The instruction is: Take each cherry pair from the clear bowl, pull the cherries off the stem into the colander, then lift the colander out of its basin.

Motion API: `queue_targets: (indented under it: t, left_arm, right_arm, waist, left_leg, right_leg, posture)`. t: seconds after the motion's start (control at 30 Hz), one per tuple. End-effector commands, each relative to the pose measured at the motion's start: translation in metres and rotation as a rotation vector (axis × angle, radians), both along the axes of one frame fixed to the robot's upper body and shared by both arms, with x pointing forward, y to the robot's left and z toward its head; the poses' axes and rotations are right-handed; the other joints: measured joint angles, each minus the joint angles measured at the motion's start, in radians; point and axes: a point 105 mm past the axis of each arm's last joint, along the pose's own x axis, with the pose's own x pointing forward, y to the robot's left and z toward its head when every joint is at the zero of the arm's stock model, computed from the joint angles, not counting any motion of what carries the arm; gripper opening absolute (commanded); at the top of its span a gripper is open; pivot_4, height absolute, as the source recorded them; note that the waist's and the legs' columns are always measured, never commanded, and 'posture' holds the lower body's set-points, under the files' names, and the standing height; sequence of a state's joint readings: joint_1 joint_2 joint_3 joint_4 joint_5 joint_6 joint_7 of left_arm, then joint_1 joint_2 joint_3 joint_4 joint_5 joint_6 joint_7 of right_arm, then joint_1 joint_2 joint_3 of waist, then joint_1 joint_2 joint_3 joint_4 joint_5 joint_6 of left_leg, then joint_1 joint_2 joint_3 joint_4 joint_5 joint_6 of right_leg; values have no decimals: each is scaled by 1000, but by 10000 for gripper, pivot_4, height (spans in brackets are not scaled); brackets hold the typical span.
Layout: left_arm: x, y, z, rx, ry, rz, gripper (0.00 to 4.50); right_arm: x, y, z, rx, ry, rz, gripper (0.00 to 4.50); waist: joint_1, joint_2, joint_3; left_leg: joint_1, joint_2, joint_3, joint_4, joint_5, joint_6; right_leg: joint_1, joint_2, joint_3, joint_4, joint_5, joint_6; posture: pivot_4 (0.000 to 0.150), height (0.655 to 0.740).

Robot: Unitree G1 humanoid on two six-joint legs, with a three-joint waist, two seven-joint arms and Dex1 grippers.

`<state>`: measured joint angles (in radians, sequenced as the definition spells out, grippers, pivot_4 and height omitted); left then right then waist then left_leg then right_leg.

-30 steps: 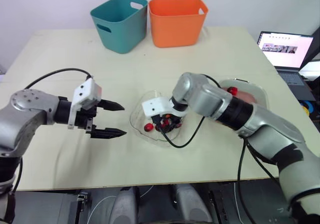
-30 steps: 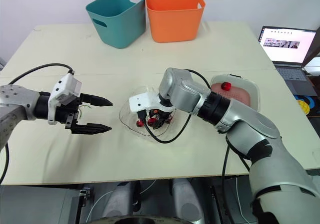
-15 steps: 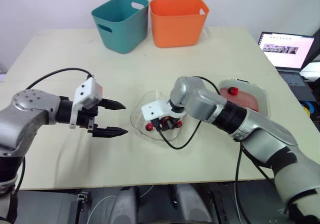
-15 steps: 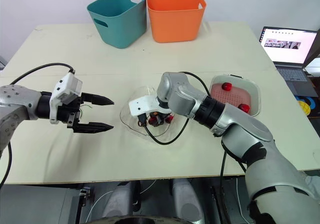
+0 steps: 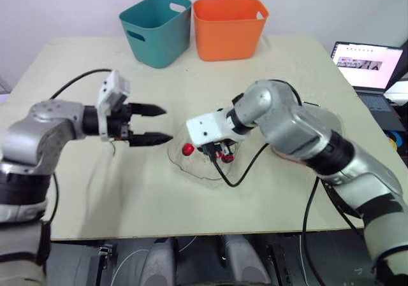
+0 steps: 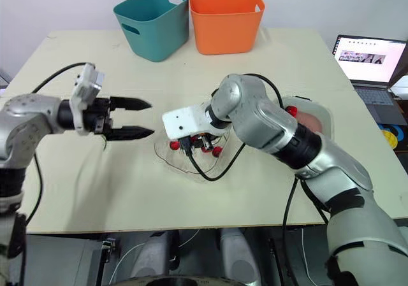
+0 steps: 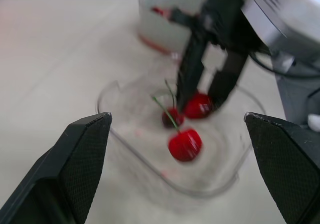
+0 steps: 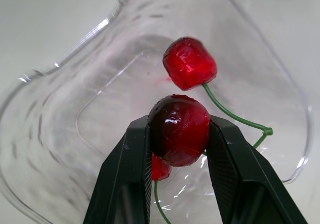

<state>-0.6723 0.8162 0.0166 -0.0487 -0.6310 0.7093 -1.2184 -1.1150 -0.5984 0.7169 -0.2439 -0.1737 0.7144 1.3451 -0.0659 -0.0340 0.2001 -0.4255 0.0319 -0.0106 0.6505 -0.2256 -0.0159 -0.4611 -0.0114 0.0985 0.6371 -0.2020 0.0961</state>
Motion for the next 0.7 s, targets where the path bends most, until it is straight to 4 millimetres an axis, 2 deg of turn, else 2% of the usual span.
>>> queue_targets:
  t: [0.03,0.13,0.27,0.7]
  left_arm:
    - [9,-3,13,-51,-18,3,45000]
    - [10,-12,30,-126,10,-60,45000]
    - [19,-23,39,-172,37,-94,45000]
    - [55,-38,30,-241,128,-98,45000]
  right_arm:
    - [2,-1,26,73,-151,-20,12544]
    - [7,-3,39,106,-262,-52,12544]
    - [11,-3,50,126,-363,-65,12544]
    - [4,2,62,156,-429,-41,12544]
  waist:
    - [-3,0,0]
    - [-3,0,0]
    - [-3,0,0]
    - [-3,0,0]
  left_leg:
    - [0,0,0,0,0,0]
    - [0,0,0,0,0,0]
    - [0,0,0,0,0,0]
    - [0,-1,0,0,0,0]
  right_leg:
    - [0,0,0,0,0,0]
    - [-1,0,0,2,0,0]
    - [-1,0,0,2,0,0]
    - [-1,0,0,3,0,0]
  posture:
    - [1500,7400]
    - [1500,7400]
    - [1500,7400]
    - [1500,7400]
